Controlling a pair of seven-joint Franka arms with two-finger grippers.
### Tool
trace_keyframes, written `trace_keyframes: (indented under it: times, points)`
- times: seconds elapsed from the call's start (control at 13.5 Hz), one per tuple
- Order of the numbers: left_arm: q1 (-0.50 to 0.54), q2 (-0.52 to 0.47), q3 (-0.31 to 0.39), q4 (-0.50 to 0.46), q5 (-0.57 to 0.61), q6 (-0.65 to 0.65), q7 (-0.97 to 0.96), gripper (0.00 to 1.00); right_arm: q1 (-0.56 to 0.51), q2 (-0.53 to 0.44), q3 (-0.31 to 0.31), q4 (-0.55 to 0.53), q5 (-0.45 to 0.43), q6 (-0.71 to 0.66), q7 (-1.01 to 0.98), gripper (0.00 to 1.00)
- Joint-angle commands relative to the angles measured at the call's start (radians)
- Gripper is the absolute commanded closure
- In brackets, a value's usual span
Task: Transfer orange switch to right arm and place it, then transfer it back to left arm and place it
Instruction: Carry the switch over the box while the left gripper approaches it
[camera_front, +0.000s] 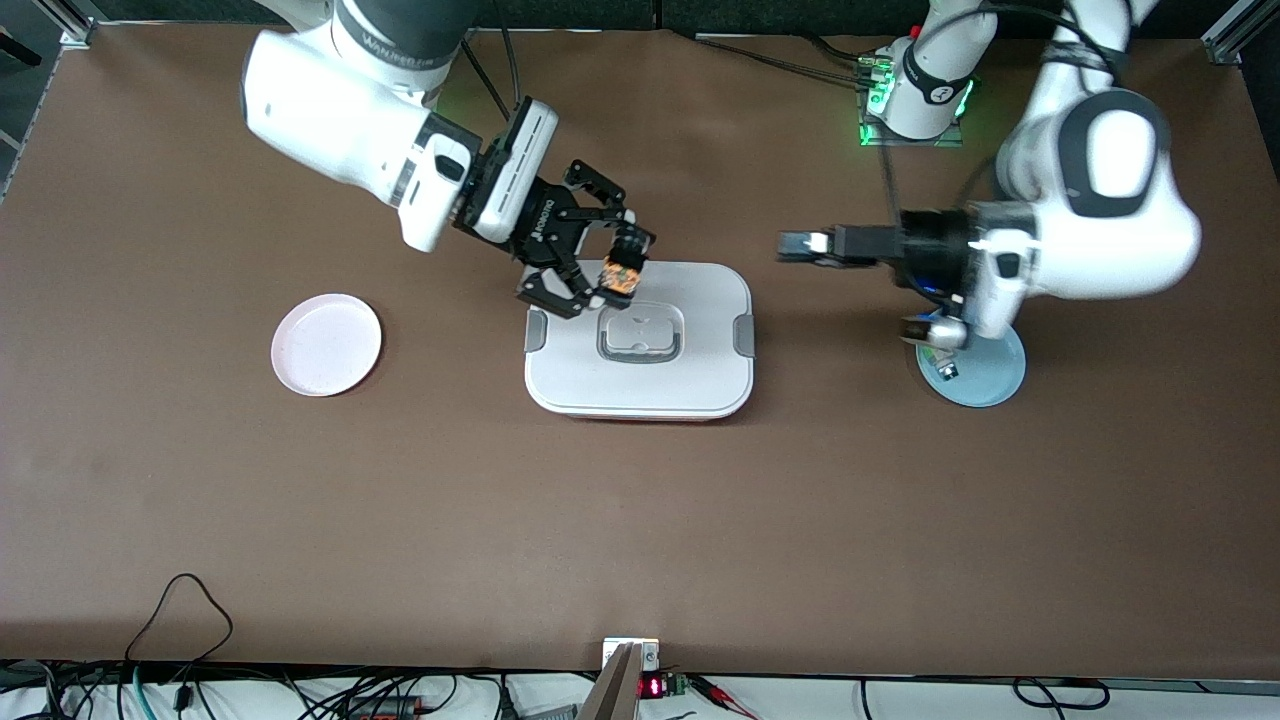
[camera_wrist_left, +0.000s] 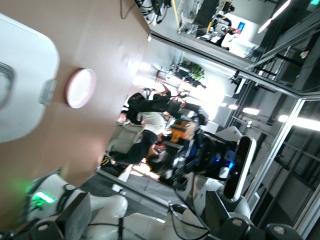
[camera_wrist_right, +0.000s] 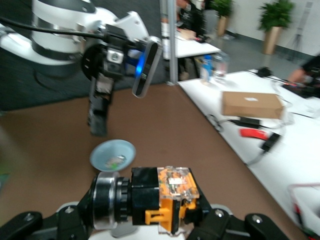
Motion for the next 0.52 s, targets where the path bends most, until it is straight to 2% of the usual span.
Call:
trace_keyframes:
  times: [0.0,0.22,0.45]
  points:
    - [0.012,-0.006,-0.060,-0.024,-0.073,0.073,0.055,0.00,-0.016,0.030,-0.004,0.035,0.153,-0.110,-0.171,0.71]
    - [0.001,0.008,-0.084,-0.020,-0.125,0.160,0.116,0.00,-0.016,0.050,-0.006,0.035,0.264,-0.145,-0.311,0.71]
    - [-0.005,0.011,-0.161,-0.014,-0.168,0.275,0.121,0.00,-0.017,0.060,-0.009,0.035,0.278,-0.194,-0.333,0.73]
